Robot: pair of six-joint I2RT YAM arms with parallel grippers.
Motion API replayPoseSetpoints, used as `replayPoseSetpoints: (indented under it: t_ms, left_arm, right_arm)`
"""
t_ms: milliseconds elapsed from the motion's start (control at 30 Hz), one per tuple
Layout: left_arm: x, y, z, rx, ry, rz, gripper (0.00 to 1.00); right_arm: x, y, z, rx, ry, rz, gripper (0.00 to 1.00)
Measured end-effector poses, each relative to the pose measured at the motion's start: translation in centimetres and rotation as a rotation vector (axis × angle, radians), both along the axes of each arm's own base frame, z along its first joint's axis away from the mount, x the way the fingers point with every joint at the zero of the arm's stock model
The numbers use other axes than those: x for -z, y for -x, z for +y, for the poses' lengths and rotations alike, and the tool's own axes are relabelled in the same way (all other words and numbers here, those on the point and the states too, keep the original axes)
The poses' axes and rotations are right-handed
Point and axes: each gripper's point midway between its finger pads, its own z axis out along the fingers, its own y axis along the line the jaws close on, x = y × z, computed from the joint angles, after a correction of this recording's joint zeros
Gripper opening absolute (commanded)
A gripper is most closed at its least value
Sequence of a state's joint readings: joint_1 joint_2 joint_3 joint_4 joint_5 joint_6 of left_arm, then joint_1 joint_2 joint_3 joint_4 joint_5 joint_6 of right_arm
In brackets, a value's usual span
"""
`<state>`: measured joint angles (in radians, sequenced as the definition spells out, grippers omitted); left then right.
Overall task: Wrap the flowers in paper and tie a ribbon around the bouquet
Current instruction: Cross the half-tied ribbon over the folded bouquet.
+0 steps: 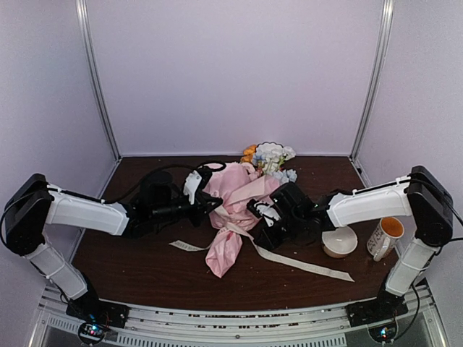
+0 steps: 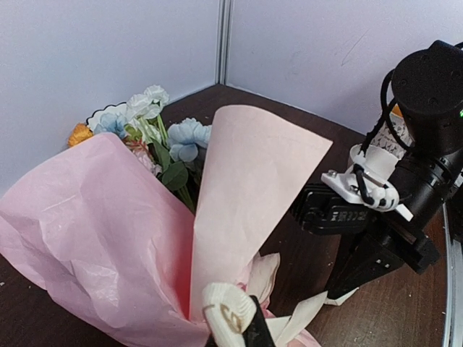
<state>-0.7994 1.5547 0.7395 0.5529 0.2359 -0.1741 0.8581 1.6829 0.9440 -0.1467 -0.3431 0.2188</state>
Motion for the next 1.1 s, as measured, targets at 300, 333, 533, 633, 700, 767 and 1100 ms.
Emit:
replayPoseSetpoints:
  t_ms: [300, 333, 533, 633, 700, 767, 1100]
  left_arm:
    - [-0.9, 0.1, 0.1, 0.001, 0.013, -0.018, 0.0]
    - [-1.0, 0.1, 0.2, 0.001, 0.013, -0.021, 0.0]
    - [-0.8, 0.2, 0.2, 0.002, 0.008, -0.019, 0.0]
    - [-0.5, 0.4, 0.3, 0.008, 0.003, -0.012, 0.0]
    - [-0.3, 0.5, 0.3, 0.014, 0.0, -0.008, 0.0]
    - [-0.1, 0.6, 0.3, 0.018, -0.002, -0.004, 0.0]
    - [0.2, 1.0, 0.8, 0.013, -0.003, -0.002, 0.0]
  right_arm:
    - [2.3, -1.2, -3.4, 0.108, 0.033, 0.064, 0.0]
    - [2.3, -1.3, -3.5, 0.113, 0.032, 0.065, 0.0]
    - [2.2, -0.9, -3.2, 0.088, 0.02, 0.074, 0.28]
    - [1.3, -0.7, -2.9, 0.056, 0.005, 0.056, 0.37]
    - [-0.4, -0.6, -2.5, 0.034, -0.031, 0.022, 0.38]
    - [-3.3, -0.8, -1.8, 0.013, -0.089, -0.028, 0.34]
    - [-10.2, -4.2, 4.2, -0.053, -0.253, -0.165, 0.09]
